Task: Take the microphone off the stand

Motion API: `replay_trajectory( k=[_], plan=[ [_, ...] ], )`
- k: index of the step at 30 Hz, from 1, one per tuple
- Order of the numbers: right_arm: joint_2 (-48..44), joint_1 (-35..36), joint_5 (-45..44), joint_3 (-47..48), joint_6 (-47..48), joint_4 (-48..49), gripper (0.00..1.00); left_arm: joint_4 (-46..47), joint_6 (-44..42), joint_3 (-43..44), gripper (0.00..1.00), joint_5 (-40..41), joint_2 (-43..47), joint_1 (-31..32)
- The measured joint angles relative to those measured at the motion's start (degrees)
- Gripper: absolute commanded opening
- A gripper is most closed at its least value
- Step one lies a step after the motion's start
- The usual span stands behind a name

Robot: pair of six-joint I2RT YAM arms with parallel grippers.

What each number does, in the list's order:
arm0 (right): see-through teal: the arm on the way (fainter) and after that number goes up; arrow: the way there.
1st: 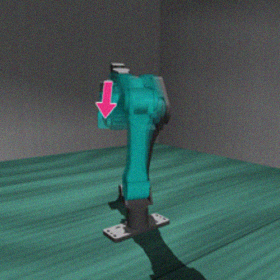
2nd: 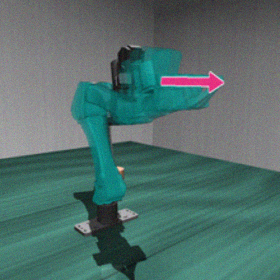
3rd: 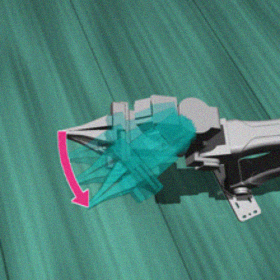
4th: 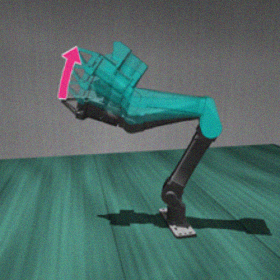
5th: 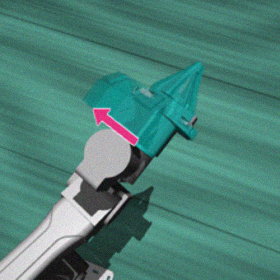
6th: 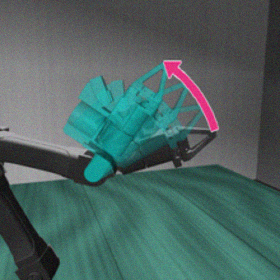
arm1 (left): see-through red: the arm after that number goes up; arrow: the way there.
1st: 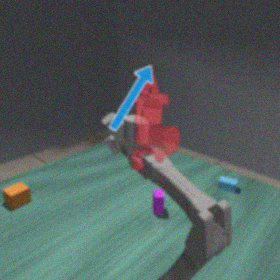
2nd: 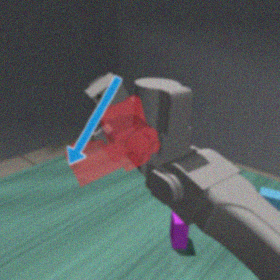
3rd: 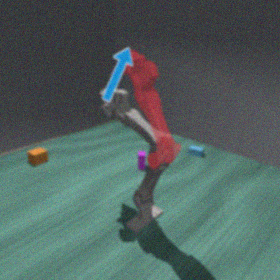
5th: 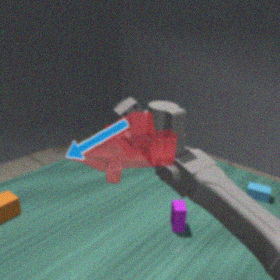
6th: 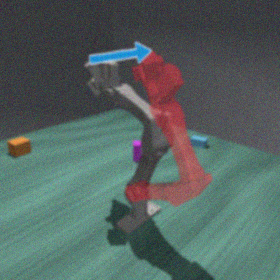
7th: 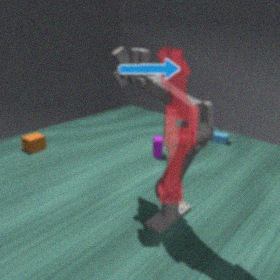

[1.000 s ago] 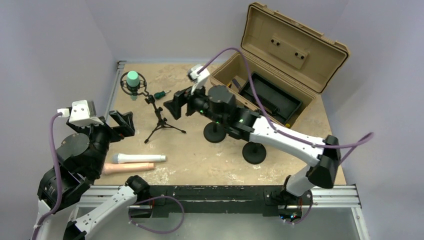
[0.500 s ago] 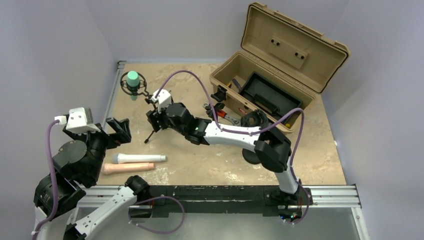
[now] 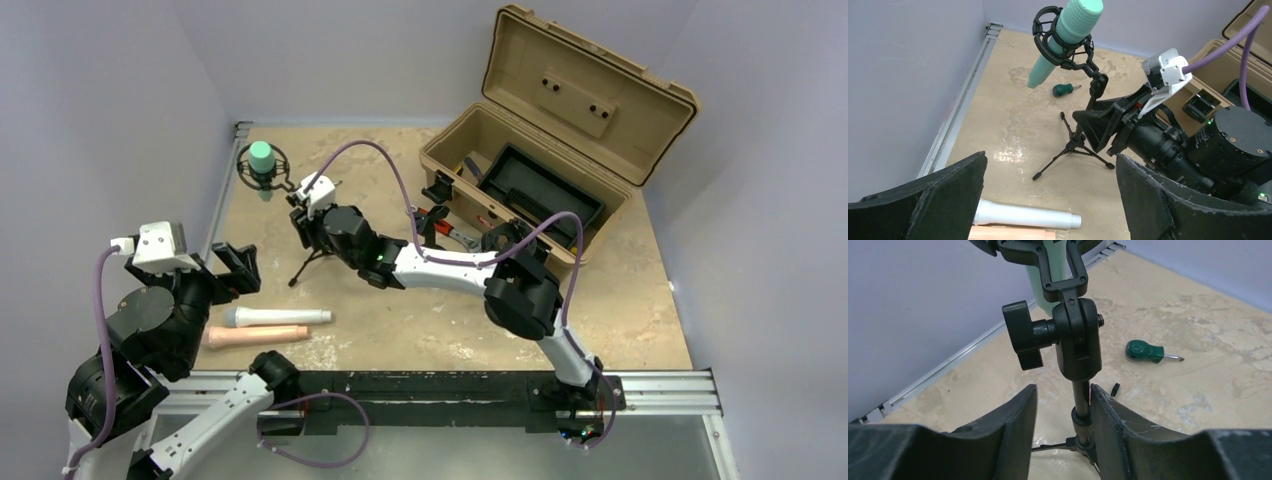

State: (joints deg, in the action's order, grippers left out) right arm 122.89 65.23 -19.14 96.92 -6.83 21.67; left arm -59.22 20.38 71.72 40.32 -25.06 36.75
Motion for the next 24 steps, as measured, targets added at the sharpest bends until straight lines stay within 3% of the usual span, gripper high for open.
replay_trajectory(
  k=[8, 16, 24],
  plan=[
    [2.3, -0.2, -3.1, 1.0, 4.7, 2.0, 0.28, -0.6, 0.1, -0.1, 0.97, 0.0, 0.7, 0.0],
    [2.0, -1.4, -3.1, -2.5, 9.1, 8.0, 0.01, -1.7, 0.5, -0.1, 0.97, -0.4, 0.7, 0.0],
    [-3.0, -4.0, 0.1, -10.4, 10.6, 11.0, 0.00, -1.7, 1.7, -0.1, 0.97, -1.7, -0.3, 0.0]
  ],
)
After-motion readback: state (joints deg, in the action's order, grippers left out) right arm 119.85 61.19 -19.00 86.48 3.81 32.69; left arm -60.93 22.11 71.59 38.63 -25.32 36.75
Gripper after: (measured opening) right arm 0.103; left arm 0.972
